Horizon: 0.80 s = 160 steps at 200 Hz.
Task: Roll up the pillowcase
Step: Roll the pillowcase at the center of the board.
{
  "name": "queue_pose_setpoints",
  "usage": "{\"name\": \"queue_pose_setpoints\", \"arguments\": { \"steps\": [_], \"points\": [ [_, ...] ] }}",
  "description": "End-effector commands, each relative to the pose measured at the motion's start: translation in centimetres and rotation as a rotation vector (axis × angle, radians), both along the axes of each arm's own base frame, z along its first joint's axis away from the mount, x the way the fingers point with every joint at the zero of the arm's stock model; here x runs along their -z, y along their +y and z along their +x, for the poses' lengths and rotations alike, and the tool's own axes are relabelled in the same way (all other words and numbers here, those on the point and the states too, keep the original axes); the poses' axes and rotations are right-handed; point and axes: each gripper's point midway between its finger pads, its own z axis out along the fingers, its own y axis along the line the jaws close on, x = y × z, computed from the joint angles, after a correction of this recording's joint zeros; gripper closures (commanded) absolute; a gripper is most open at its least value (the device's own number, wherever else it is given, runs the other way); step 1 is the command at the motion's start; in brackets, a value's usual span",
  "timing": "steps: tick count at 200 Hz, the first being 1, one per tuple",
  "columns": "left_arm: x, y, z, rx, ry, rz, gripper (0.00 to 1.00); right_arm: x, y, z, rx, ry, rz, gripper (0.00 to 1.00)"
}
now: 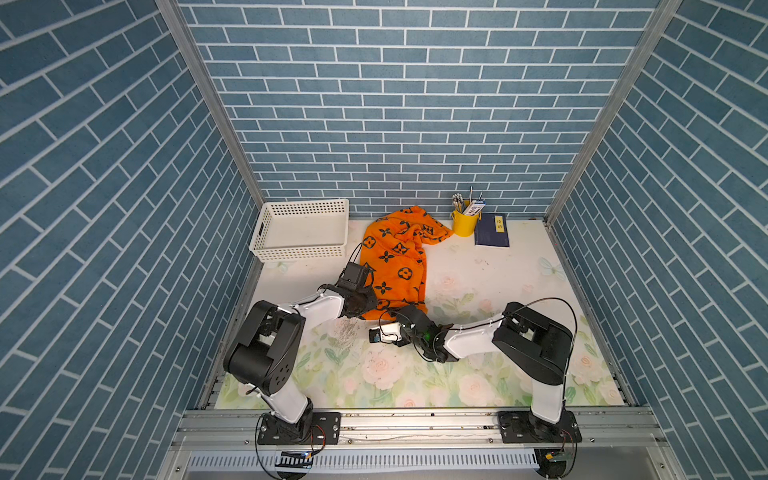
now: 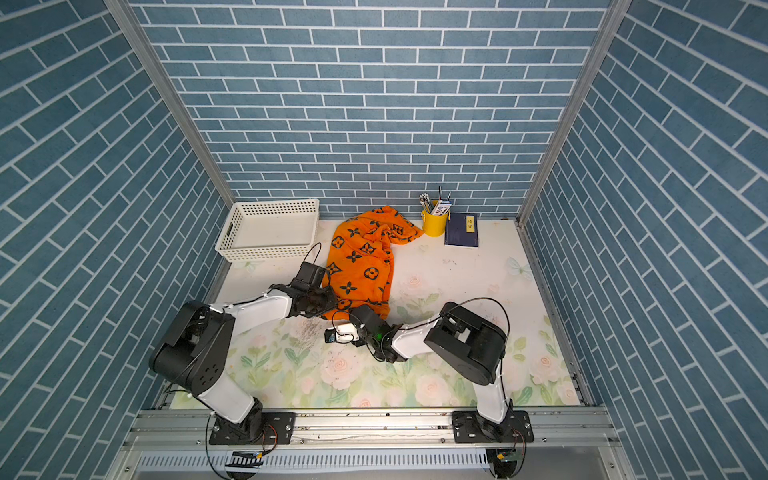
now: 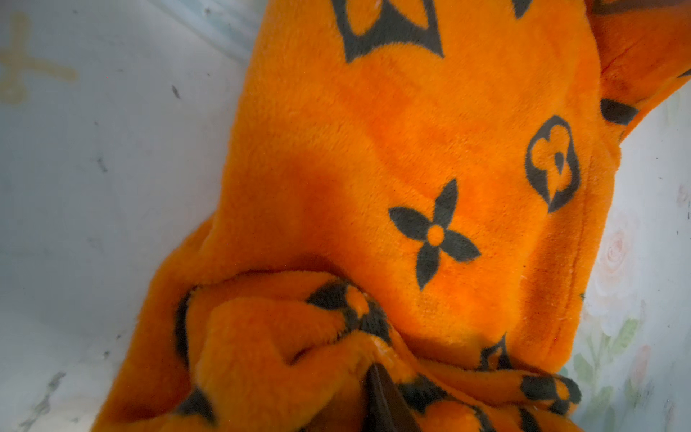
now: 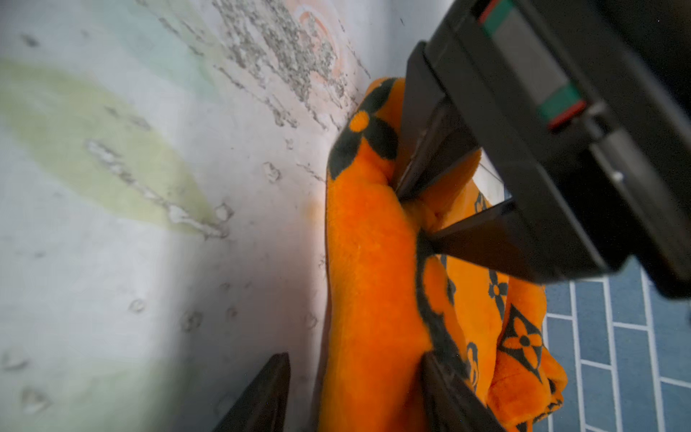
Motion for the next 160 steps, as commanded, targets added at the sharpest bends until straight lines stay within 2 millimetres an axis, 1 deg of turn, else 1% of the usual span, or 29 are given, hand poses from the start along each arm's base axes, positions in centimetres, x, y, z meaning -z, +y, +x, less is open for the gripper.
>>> {"name": "queue_pose_setpoints", "arguments": {
  "steps": [1, 17, 31, 45, 59, 67, 80, 100, 114, 133, 141, 144, 150, 160],
  "points": [
    [1.8, 1.1, -0.7, -0.016, 0.060, 0.040, 0.68, 2.6, -0.8, 1.1, 0.022, -0.005, -0.093, 0.42],
    [1.6, 1.3, -0.7, -0.017, 0.055, 0.039, 0.68, 3.2, -1.2, 1.8, 0.042, 0.011, -0.105, 0.51],
    [1.5, 1.3, -0.7, -0.018, 0.052, 0.038, 0.68, 3.7, -1.5, 2.2, 0.052, 0.032, -0.107, 0.67],
    [1.4, 1.4, -0.6, -0.018, 0.049, 0.037, 0.67, 3.9, -1.7, 2.3, 0.066, 0.055, -0.103, 0.78],
    [0.8, 1.5, -0.3, -0.023, 0.036, 0.034, 0.65, 4.0, -1.6, 2.2, 0.080, 0.105, -0.096, 0.92],
    [0.2, 1.8, 0.0, -0.027, 0.023, 0.033, 0.62, 3.8, -1.6, 2.1, 0.098, 0.147, -0.084, 1.00],
    [-1.2, 2.1, 0.7, -0.034, -0.003, 0.019, 0.55, 3.6, -1.3, 1.9, 0.122, 0.207, -0.065, 1.00],
    [-4.3, 3.1, 1.8, -0.055, -0.057, 0.003, 0.35, 3.1, -0.9, 1.1, 0.129, 0.295, -0.046, 1.00],
    [-6.5, 4.0, 2.3, -0.068, -0.095, -0.004, 0.24, 2.6, -0.4, 0.3, 0.135, 0.382, -0.028, 1.00],
    [-9.1, 5.7, 2.5, -0.097, -0.141, -0.006, 0.19, 1.6, 0.5, -1.2, 0.136, 0.527, 0.005, 1.00],
    [-9.9, 6.4, 2.4, -0.109, -0.154, -0.005, 0.19, 1.1, 0.8, -1.8, 0.142, 0.580, 0.020, 1.00],
    [-10.1, 6.7, 2.4, -0.113, -0.157, -0.005, 0.19, 1.1, 1.0, -2.3, 0.128, 0.615, 0.024, 1.00],
    [-10.6, 7.3, 2.2, -0.122, -0.166, -0.003, 0.19, 0.9, 1.2, -2.8, 0.123, 0.658, 0.029, 1.00],
    [-11.0, 8.0, 1.9, -0.133, -0.172, 0.002, 0.18, 0.7, 1.4, -3.7, 0.110, 0.727, 0.030, 1.00]
  ]
}}
